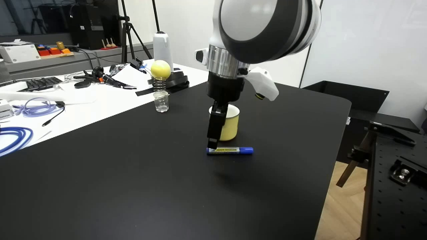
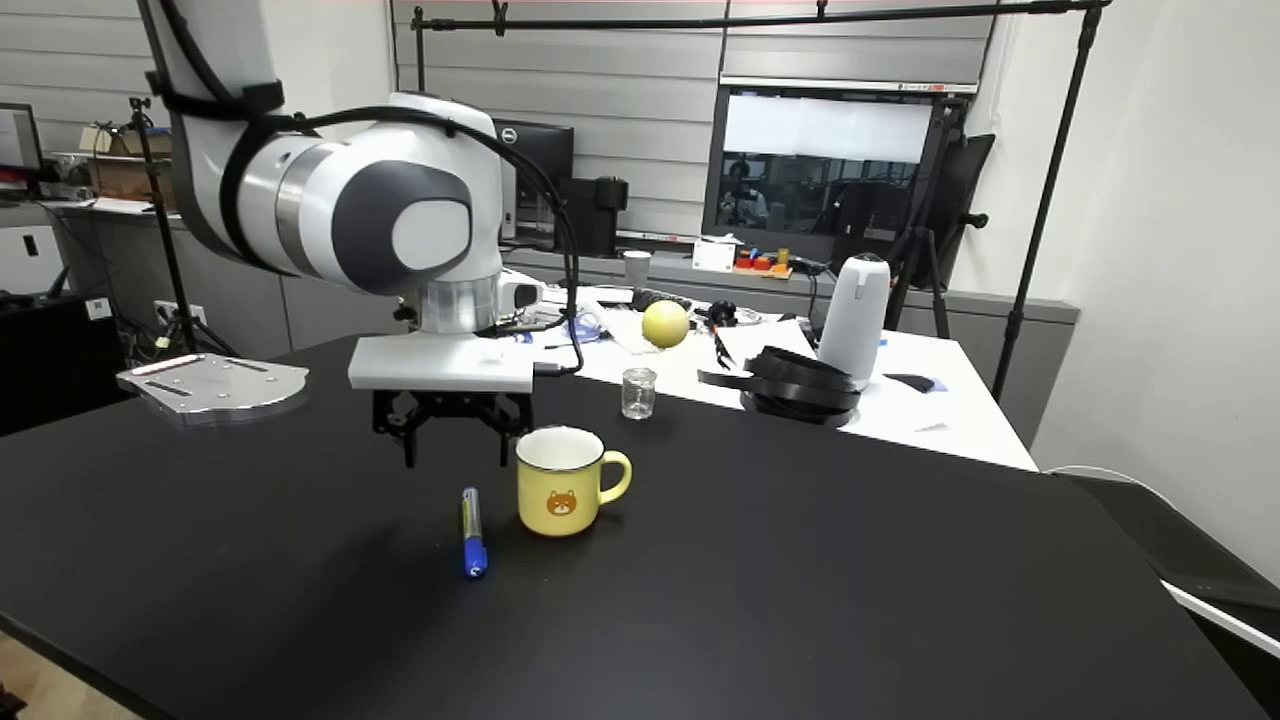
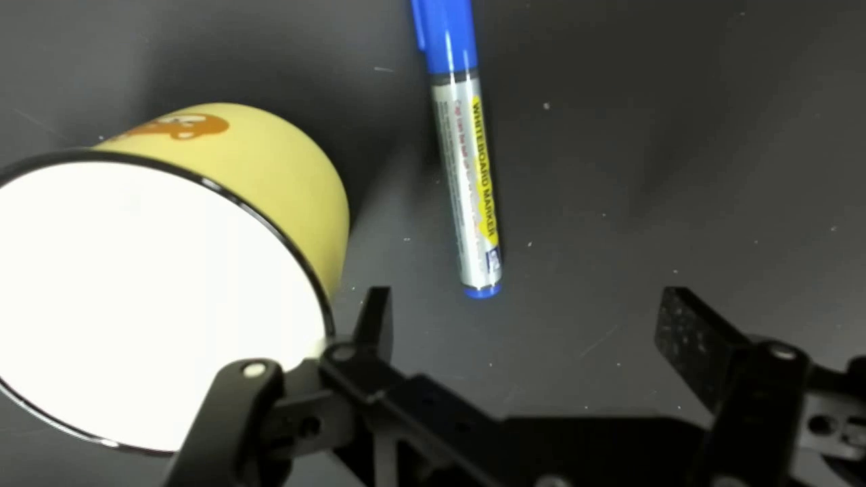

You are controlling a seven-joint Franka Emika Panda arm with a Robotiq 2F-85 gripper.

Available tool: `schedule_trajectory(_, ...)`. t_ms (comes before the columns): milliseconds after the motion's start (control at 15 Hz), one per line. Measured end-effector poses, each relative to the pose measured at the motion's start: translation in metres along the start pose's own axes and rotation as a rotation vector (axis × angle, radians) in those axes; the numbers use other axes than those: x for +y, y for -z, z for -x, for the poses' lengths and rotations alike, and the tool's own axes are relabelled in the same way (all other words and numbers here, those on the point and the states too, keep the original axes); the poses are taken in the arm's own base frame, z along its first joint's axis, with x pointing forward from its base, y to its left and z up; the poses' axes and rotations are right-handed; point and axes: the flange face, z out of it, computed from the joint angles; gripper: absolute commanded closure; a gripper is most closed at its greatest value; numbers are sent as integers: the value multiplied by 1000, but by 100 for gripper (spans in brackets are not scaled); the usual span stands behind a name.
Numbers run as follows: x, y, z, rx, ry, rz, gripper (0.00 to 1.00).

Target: Pick the marker and put it in the cup

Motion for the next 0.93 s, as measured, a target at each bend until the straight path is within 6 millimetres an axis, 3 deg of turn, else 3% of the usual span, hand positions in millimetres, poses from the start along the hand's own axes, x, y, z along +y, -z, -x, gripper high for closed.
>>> schedule_trajectory(533,-7,-4,-1,-29,22,22,0)
schedule_trajectory(933,-19,-22,8,-73,56,-5,0)
